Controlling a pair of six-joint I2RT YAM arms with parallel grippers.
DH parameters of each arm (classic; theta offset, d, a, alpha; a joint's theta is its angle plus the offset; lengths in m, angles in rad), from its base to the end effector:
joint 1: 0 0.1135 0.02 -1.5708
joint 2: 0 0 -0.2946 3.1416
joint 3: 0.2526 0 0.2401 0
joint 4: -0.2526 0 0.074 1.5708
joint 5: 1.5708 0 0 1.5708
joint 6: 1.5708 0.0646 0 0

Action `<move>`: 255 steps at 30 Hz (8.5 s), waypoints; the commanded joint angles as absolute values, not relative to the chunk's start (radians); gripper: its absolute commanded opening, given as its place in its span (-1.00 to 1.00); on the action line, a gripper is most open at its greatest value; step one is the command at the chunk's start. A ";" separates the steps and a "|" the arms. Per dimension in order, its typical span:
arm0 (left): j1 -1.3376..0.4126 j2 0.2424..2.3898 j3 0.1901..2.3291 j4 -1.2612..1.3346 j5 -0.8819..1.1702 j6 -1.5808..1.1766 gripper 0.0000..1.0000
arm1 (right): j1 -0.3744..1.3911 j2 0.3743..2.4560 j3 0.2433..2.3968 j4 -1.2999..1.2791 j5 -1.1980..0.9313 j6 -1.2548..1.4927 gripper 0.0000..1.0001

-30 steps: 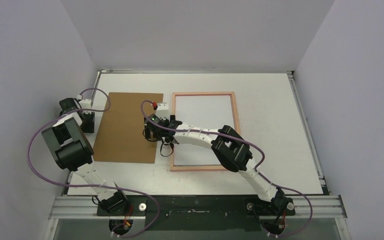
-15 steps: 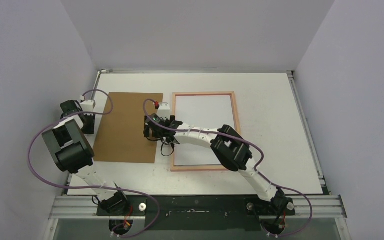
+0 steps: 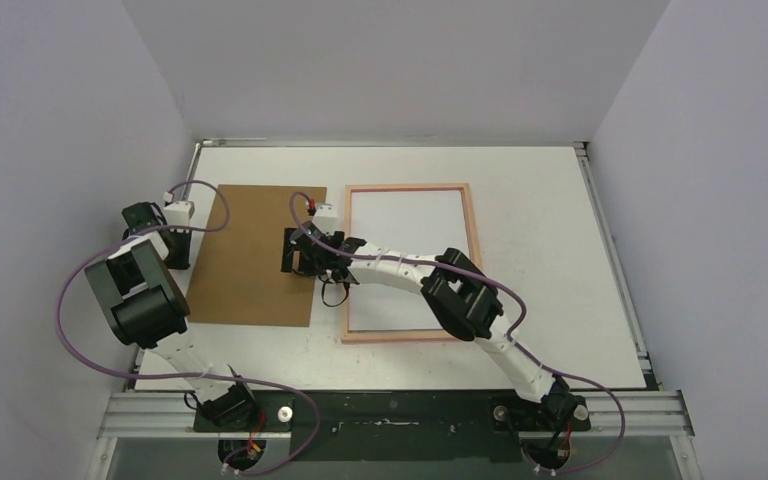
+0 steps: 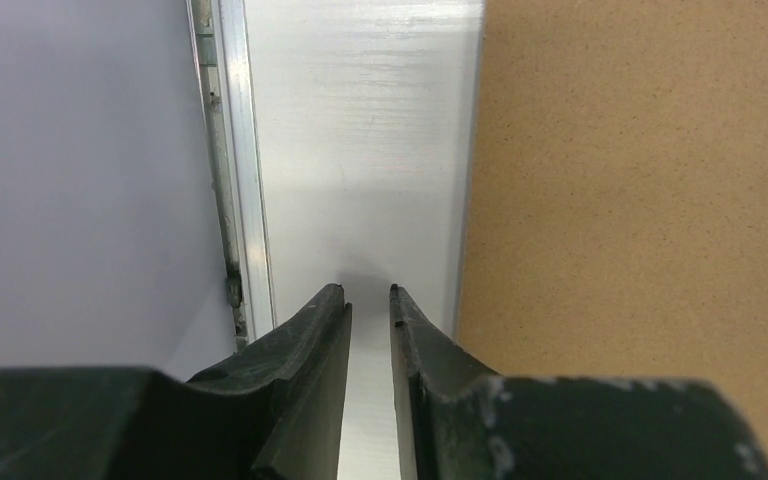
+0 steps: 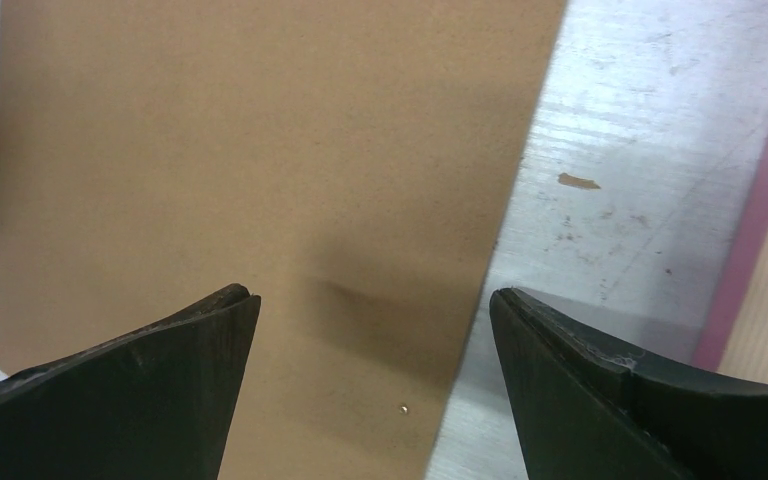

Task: Put the photo into the frame
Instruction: Move the photo frame item to the center of the board, then turn over the photo frame item at the center of the board.

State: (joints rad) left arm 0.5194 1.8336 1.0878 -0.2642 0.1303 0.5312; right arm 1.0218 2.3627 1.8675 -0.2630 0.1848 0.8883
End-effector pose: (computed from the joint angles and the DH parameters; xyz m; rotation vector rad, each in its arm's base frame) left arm 0.3353 0.1820 0.1674 0.0638 2.5834 0.2273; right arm 0.3037 0.4737 0.1682 -0.0655 2.4333 0.7241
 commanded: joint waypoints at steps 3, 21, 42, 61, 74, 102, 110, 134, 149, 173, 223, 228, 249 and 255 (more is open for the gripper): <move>0.510 1.859 1.061 -0.453 0.210 0.547 -0.62 | 1.017 2.392 1.916 -0.267 0.135 0.929 0.80; 0.372 1.859 1.092 -0.545 0.208 0.568 -0.78 | 1.005 2.377 1.895 -0.226 0.078 0.993 0.80; 0.312 1.850 1.076 -0.548 0.212 0.589 -1.00 | 1.004 2.137 1.727 -0.069 0.057 1.025 0.80; 0.230 1.823 1.091 -0.586 0.224 0.563 -1.00 | 1.005 2.004 1.566 -0.008 0.075 1.046 0.79; 0.126 1.821 1.088 -0.594 0.222 0.522 -1.00 | 0.983 1.899 1.431 0.031 0.098 1.058 0.80; 0.090 1.838 1.112 -0.611 0.207 0.500 -1.00 | 0.829 1.811 1.255 -0.023 0.062 1.006 0.79; 0.090 1.842 1.112 -0.610 0.207 0.491 -1.00 | 0.796 1.833 1.253 -0.036 0.045 0.971 0.80; 0.101 1.837 1.112 -0.607 0.201 0.482 -1.00 | 0.750 1.938 1.263 0.032 -0.063 0.957 0.96; 0.113 1.838 1.117 -0.615 0.207 0.488 -1.00 | 0.750 1.925 1.259 0.007 -0.044 0.930 0.91; 0.118 1.821 1.115 -0.636 0.233 0.492 -1.00 | 0.770 1.912 1.205 0.204 -0.186 0.982 0.76; 0.320 1.637 1.541 -1.299 0.610 0.578 0.18 | 0.831 1.762 1.454 0.142 -0.130 0.817 -0.89; 0.404 1.583 1.671 -1.449 0.732 0.591 0.62 | 0.818 1.748 1.606 0.059 -0.130 0.755 -0.89; 0.446 1.649 2.098 -1.484 0.785 0.296 0.83 | 0.877 1.367 1.456 0.192 0.132 -0.181 -0.89; 0.462 1.693 2.200 -1.503 0.817 0.244 0.93 | 0.970 1.253 1.370 0.160 0.189 -0.512 -0.89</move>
